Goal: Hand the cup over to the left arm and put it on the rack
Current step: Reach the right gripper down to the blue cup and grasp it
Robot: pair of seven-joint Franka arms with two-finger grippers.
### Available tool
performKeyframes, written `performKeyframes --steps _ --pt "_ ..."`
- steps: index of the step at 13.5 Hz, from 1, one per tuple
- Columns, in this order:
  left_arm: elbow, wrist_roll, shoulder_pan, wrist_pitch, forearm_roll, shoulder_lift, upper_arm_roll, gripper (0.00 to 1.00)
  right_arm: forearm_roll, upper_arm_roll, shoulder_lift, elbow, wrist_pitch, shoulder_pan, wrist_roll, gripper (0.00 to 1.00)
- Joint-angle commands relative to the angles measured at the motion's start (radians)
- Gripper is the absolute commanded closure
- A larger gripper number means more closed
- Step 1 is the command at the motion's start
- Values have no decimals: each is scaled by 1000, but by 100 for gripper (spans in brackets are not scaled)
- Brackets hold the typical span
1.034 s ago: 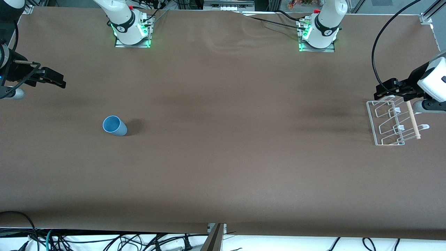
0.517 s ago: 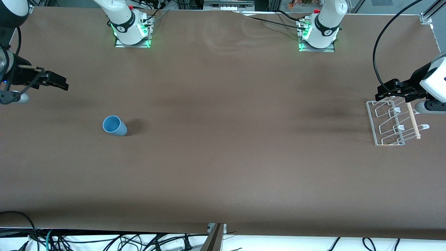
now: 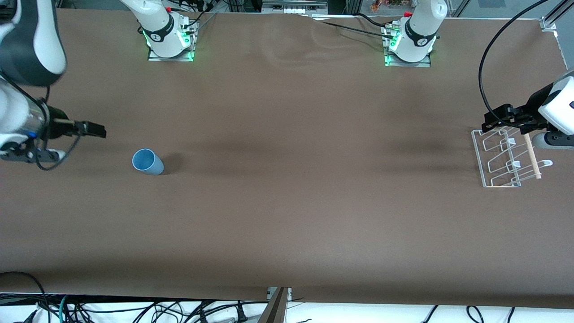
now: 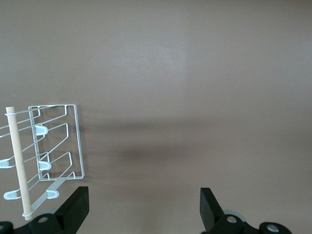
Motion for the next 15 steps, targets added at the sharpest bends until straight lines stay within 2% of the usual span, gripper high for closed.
performKeyframes --steps 1,4,8,10,11,12,13,15 --pt "45 -2 -3 -29 -10 27 3 0 -29 0 -8 -151 176 2 -5 0" --pt "45 4 0 -35 -11 29 3 0 -29 0 19 -273 367 2 6 0" --pt "47 47 -6 -35 -13 39 1 0 -29 0 128 -285 462 1 -5 2" --pt "45 61 -6 -35 -13 44 0 0 -28 0 162 -287 469 1 -5 37" --pt "45 85 -8 -35 -14 55 -2 0 -28 0 176 -287 470 1 -5 61" --pt "44 131 -6 -33 -16 61 -2 0 -28 0 183 -285 467 1 -8 97" --pt "38 192 -6 -33 -39 62 -2 0 -28 0 182 -279 460 7 0 100" --pt "32 268 3 -32 -112 64 0 0 -26 2 182 -262 459 16 8 100"
